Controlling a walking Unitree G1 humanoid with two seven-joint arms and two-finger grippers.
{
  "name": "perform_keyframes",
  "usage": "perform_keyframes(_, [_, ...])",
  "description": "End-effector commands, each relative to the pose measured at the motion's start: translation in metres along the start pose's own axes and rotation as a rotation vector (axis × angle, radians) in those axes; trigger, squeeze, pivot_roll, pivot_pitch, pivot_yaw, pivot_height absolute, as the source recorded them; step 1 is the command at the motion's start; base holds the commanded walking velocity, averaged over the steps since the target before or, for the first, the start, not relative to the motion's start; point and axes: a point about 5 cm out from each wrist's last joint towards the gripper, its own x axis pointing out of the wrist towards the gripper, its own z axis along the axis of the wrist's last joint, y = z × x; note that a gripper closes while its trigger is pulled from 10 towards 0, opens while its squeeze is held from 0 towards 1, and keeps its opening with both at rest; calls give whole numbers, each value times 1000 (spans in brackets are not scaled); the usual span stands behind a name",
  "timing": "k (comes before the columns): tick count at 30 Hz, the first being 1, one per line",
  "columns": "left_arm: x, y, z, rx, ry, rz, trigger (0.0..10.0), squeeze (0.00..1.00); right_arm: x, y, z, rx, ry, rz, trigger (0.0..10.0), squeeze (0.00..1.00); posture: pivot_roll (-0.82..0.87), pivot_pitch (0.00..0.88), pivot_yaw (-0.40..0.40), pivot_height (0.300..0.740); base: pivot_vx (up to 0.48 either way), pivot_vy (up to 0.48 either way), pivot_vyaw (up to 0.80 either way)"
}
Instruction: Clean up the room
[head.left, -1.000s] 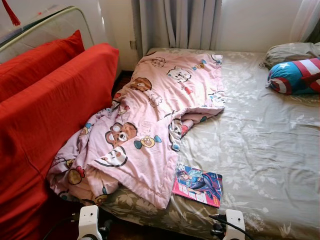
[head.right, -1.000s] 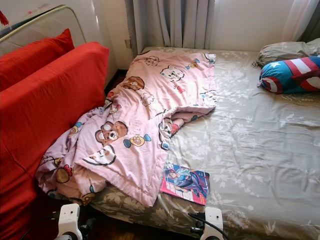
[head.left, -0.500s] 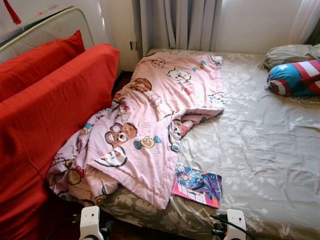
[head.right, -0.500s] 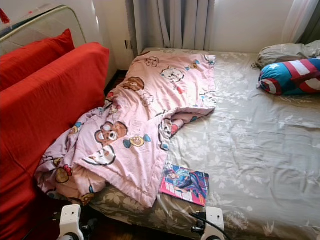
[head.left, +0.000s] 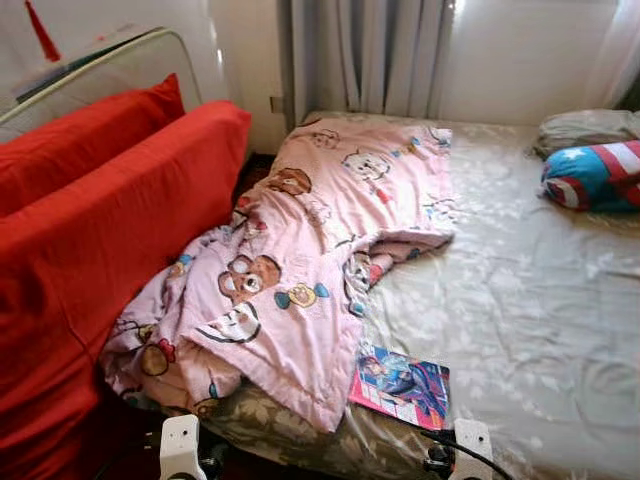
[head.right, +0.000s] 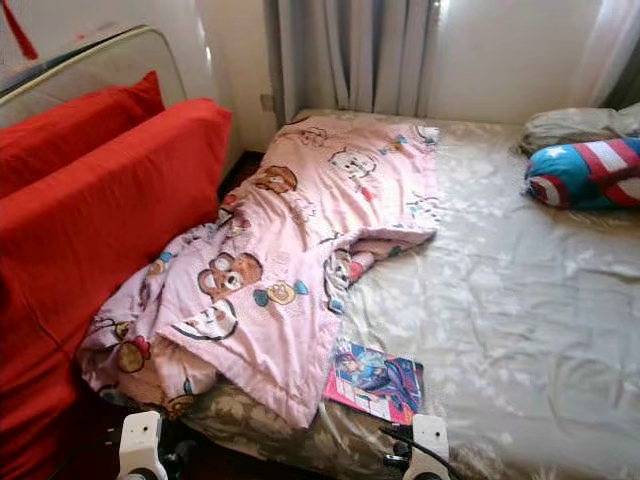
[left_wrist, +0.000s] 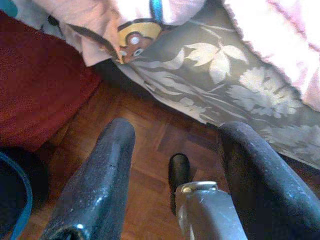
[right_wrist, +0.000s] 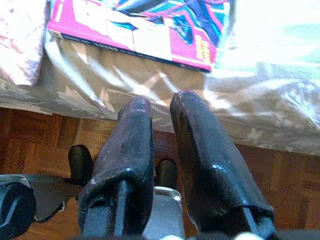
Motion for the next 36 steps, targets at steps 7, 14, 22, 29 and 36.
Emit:
perform_keyframes(7, [-2,5,-7,9,36,9,10000,0,0,1,0,-4,3,3,10000,0,18,39,14,740,278,0,0])
perform_keyframes(14, [-1,6,0,7,3,1,10000,0,1,4,6,0,-33,16,10000,0,15,58,13,740,119,0,0])
perform_keyframes(22, [2,11,29,10,-152,-23,10000,0,4,7,30,-26,-150,47,10000,0,11,75,12,740,0,0,0])
perform_keyframes(29, [-1,1,85,22,-449,-87,10000,0,4,11,62,-37,-329,73,10000,0,12,86,9,740,0,0,0])
perform_keyframes(36, [-27,-19,116,46,-669,-163,10000,0,-4,15,99,-52,-561,93,10000,0,3,89,4,740,0,0,0])
